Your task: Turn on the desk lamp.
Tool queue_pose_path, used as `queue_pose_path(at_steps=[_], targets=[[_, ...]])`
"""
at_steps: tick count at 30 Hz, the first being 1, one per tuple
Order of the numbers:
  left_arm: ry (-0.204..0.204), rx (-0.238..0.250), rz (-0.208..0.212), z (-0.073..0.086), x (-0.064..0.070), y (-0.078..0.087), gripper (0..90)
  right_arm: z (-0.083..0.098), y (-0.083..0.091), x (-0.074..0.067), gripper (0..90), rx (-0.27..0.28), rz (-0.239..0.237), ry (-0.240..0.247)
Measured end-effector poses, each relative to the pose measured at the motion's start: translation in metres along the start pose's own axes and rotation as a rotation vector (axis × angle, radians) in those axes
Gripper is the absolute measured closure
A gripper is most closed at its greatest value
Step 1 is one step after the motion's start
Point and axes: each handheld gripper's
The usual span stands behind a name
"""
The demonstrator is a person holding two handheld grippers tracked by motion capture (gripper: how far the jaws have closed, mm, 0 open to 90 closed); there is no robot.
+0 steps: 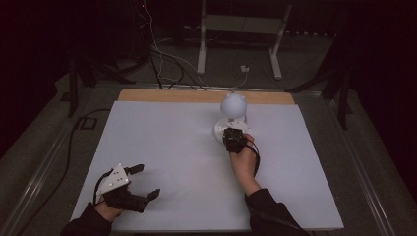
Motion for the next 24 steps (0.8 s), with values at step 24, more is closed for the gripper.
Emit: queue_pose_path(at_steps=[24], targets=[[-0.002, -0.005, 0.000, 0.0001, 0.0001, -0.0003, 0.4, 0.0039, -0.0053, -0.0015, 90.0, -0.012, 0.005, 0.009]])
Point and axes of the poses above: each handheld gripper's, and its own axes: y roughly backward along the jaws, z roughly out of its underside, x roughly to its right, and after that the axes turned 7 degrees about y, right-handed
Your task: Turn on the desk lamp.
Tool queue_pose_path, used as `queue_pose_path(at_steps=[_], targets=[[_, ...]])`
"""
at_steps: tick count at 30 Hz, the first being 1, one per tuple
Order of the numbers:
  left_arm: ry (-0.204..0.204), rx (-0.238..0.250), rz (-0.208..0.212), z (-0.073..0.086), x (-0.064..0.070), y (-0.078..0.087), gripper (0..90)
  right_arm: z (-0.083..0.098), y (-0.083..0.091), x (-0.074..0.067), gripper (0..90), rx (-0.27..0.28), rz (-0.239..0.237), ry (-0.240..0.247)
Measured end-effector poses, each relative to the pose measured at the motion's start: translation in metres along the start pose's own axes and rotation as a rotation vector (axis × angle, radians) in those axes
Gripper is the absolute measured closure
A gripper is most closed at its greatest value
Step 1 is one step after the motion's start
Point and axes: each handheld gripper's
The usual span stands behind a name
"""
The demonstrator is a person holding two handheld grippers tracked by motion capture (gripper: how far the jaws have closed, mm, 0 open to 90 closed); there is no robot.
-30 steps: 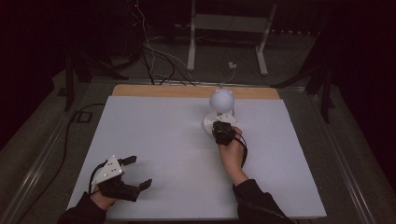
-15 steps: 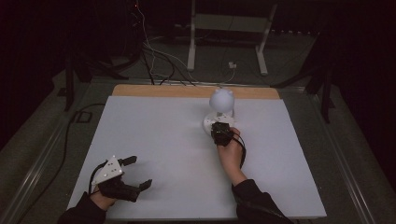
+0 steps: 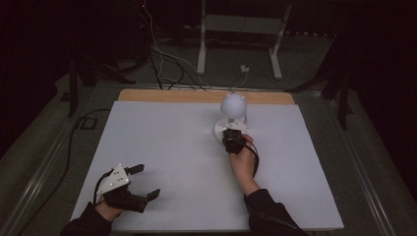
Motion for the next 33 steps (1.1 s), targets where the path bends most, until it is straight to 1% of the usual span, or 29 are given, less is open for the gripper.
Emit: queue_pose_path(at_steps=[2, 10, 12, 14, 17, 19, 21, 22, 23, 24, 26, 27, 28, 31, 33], targets=[[-0.002, 0.002, 0.002, 0.000, 0.000, 0.000, 0.4, 0.000, 0.000, -0.001, 90.0, 0.001, 0.003, 0.009], [0.002, -0.001, 0.002, 0.000, 0.000, 0.000, 0.4, 0.002, -0.001, -0.001, 90.0, 0.012, 0.007, 0.012], [0.000, -0.002, 0.002, 0.000, 0.000, 0.000, 0.4, 0.002, -0.001, -0.002, 90.0, 0.014, 0.013, 0.023], [0.003, 0.000, 0.003, 0.000, 0.000, -0.001, 0.4, 0.002, -0.001, -0.004, 90.0, 0.015, 0.005, 0.028], [0.002, -0.002, 0.002, 0.000, 0.000, 0.000, 0.4, 0.001, -0.002, -0.008, 90.0, 0.007, 0.004, 0.029], [0.002, 0.000, 0.002, 0.000, 0.000, 0.000, 0.4, 0.000, -0.001, -0.008, 90.0, 0.011, -0.008, 0.015], [0.004, -0.001, 0.001, 0.000, -0.001, 0.000, 0.4, -0.002, 0.000, -0.005, 89.8, 0.025, -0.009, 0.011], [0.002, -0.001, 0.002, 0.000, -0.001, 0.000, 0.4, -0.003, 0.001, -0.003, 87.8, 0.033, -0.011, 0.001], [0.001, 0.000, 0.003, 0.000, 0.000, 0.000, 0.4, -0.003, 0.002, -0.001, 84.0, 0.041, -0.016, -0.001], [0.001, -0.001, 0.003, 0.000, 0.000, 0.000, 0.4, -0.005, 0.004, 0.000, 80.0, 0.050, -0.027, 0.002], [0.004, -0.002, 0.004, 0.000, -0.001, -0.001, 0.4, -0.006, 0.008, 0.002, 75.0, 0.064, -0.038, 0.014], [0.005, -0.004, 0.004, 0.000, -0.001, -0.001, 0.4, -0.007, 0.010, 0.003, 69.7, 0.073, -0.048, 0.011], [0.005, -0.004, 0.004, 0.000, -0.001, -0.001, 0.4, -0.007, 0.012, 0.004, 66.8, 0.080, -0.062, 0.002], [0.004, -0.001, 0.004, 0.000, 0.000, -0.001, 0.4, -0.008, 0.017, 0.005, 51.8, 0.109, -0.097, 0.008], [0.004, -0.002, 0.003, 0.000, -0.001, -0.001, 0.4, -0.009, 0.020, 0.005, 46.0, 0.127, -0.119, 0.007]])
Point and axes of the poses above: each handheld gripper's, and its own axes: y roughly backward along the jaws, z roughly out of its underside, x roughly to its right, and after that the axes turned 7 degrees about y, right-handed
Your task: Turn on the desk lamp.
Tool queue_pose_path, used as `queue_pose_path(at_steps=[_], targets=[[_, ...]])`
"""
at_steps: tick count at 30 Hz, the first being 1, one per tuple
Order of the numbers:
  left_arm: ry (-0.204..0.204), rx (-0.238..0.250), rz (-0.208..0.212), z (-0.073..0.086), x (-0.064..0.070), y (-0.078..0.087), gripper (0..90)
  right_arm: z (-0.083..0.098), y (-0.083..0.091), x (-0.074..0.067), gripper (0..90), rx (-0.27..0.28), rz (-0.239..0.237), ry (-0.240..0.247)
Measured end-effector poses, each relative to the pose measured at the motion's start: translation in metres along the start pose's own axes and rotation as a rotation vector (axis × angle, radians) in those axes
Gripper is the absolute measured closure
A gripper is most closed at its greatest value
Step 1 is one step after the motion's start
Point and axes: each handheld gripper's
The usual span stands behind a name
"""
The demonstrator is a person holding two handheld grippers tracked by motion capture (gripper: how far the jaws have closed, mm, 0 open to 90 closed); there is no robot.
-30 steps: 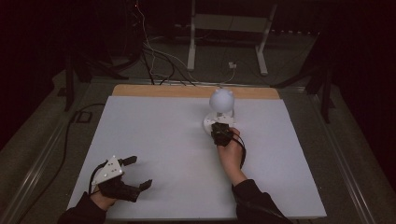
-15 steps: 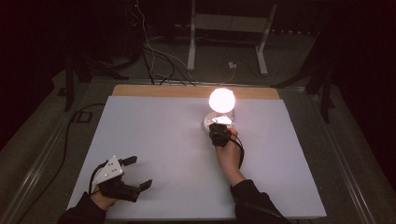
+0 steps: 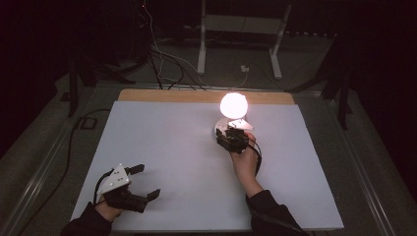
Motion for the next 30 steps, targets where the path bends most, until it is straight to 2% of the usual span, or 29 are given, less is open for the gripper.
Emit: queue_pose_path(at_steps=[4, 6, 9, 12, 13, 14, 15, 16, 17, 20, 22, 25, 30], targets=[[-0.002, -0.002, -0.001, 0.000, 0.000, 0.000, 0.4, -0.001, 0.005, -0.003, 34.5, 0.018, -0.038, 0.024], [-0.002, -0.001, -0.001, 0.000, 0.000, 0.000, 0.4, -0.001, 0.007, -0.004, 24.4, 0.022, -0.051, 0.025], [-0.003, -0.002, -0.002, 0.000, 0.000, 0.000, 0.4, -0.001, 0.009, -0.006, 12.5, 0.018, -0.080, 0.031], [-0.001, 0.000, 0.000, 0.000, 0.000, 0.000, 0.4, -0.002, 0.012, -0.009, 1.5, -0.004, -0.131, 0.068], [-0.001, 0.000, 0.000, 0.000, 0.000, 0.000, 0.4, -0.002, 0.012, -0.009, 1.5, -0.004, -0.131, 0.068], [-0.002, 0.000, 0.000, 0.000, 0.000, 0.000, 0.4, -0.002, 0.013, -0.010, 1.3, -0.019, -0.157, 0.073], [-0.002, -0.001, 0.000, 0.000, 0.000, 0.000, 0.4, -0.002, 0.016, -0.012, 1.2, -0.033, -0.176, 0.108], [-0.001, 0.001, 0.001, 0.000, 0.000, 0.000, 0.4, -0.002, 0.016, -0.012, 1.2, -0.033, -0.176, 0.108], [0.000, 0.001, 0.001, 0.000, 0.000, 0.000, 0.4, -0.004, 0.018, -0.012, 0.0, -0.053, -0.204, 0.115], [-0.001, -0.001, 0.000, 0.000, 0.000, 0.000, 0.4, -0.006, 0.021, -0.012, 0.0, -0.049, -0.232, 0.113], [-0.002, 0.000, 0.000, 0.000, 0.000, 0.000, 0.4, -0.007, 0.026, -0.012, 0.0, -0.016, -0.242, 0.144], [-0.002, -0.004, -0.002, 0.000, 0.000, -0.001, 0.4, -0.008, 0.031, -0.011, 0.0, -0.015, -0.246, 0.152], [0.003, -0.003, 0.000, 0.000, 0.000, -0.001, 0.4, -0.006, 0.043, -0.003, 0.0, -0.028, -0.300, 0.152]])
Point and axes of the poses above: each handheld gripper's, and its own axes: y roughly backward along the jaws, z roughly out of its underside, x roughly to its right, and after that the axes turned 7 degrees about y, right-handed
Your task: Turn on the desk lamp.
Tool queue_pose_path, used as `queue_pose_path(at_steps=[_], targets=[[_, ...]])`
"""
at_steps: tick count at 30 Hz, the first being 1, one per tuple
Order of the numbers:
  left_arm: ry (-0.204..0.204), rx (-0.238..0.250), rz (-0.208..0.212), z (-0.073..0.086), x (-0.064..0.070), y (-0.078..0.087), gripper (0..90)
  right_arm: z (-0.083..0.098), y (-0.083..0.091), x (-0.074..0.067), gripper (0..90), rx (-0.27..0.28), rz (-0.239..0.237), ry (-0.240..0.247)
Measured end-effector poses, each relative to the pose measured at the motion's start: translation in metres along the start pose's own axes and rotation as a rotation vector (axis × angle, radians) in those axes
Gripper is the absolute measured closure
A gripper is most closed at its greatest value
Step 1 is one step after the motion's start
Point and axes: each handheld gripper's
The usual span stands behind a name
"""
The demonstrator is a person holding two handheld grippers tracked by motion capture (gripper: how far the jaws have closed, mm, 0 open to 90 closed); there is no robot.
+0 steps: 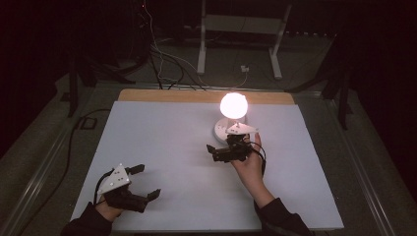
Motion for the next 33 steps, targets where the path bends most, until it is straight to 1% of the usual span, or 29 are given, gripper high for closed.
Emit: queue_pose_path(at_steps=[1, 6, 8, 9, 12, 16, 19, 21, 22, 24, 29, 30, 31, 33], targets=[[0.000, 0.002, 0.000, 0.000, 0.000, 0.000, 0.4, 0.000, 0.000, 0.000, 0.0, 0.000, 0.000, 0.000], [-0.001, 0.000, 0.001, 0.000, 0.000, 0.000, 0.4, 0.008, 0.014, 0.002, 0.0, -0.004, -0.054, 0.011], [-0.001, -0.002, 0.000, 0.000, 0.000, 0.000, 0.4, 0.012, 0.020, 0.002, 0.0, 0.009, -0.065, 0.018], [-0.001, 0.000, 0.000, 0.000, 0.000, 0.000, 0.4, 0.013, 0.023, 0.002, 0.0, 0.007, -0.075, 0.018], [-0.001, -0.001, -0.002, 0.000, 0.000, 0.000, 0.4, 0.019, 0.032, 0.003, 0.0, 0.004, -0.085, 0.022], [-0.001, -0.001, 0.000, 0.000, 0.000, 0.000, 0.4, 0.029, 0.044, 0.006, 0.0, 0.017, -0.099, 0.031], [-0.003, -0.002, 0.000, 0.000, 0.000, 0.000, 0.4, 0.039, 0.053, 0.010, 0.0, 0.016, -0.112, 0.019], [-0.003, -0.001, 0.000, 0.000, 0.000, 0.000, 0.4, 0.044, 0.059, 0.012, 0.0, 0.004, -0.119, 0.016], [-0.002, -0.001, 0.001, 0.000, 0.000, 0.000, 0.4, 0.050, 0.065, 0.014, 0.0, -0.005, -0.127, 0.018], [-0.005, -0.004, -0.001, 0.000, 0.000, 0.000, 0.4, 0.053, 0.068, 0.014, 0.0, -0.007, -0.129, 0.015], [-0.005, -0.003, -0.002, 0.000, 0.000, 0.000, 0.4, 0.069, 0.082, 0.017, 0.0, -0.020, -0.143, 0.041], [-0.006, -0.003, -0.002, 0.000, 0.000, 0.000, 0.4, 0.076, 0.086, 0.018, 0.0, -0.033, -0.141, 0.048], [-0.007, -0.004, -0.001, 0.000, 0.000, 0.000, 0.4, 0.076, 0.086, 0.018, 0.0, -0.033, -0.141, 0.048], [-0.006, -0.002, -0.001, 0.000, 0.000, 0.000, 0.4, 0.083, 0.092, 0.020, 0.0, -0.045, -0.138, 0.058]])
Point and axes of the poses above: each handheld gripper's, and its own axes: y roughly backward along the jaws, z roughly out of its underside, x roughly to its right, and after that the axes turned 7 degrees about y, right-handed
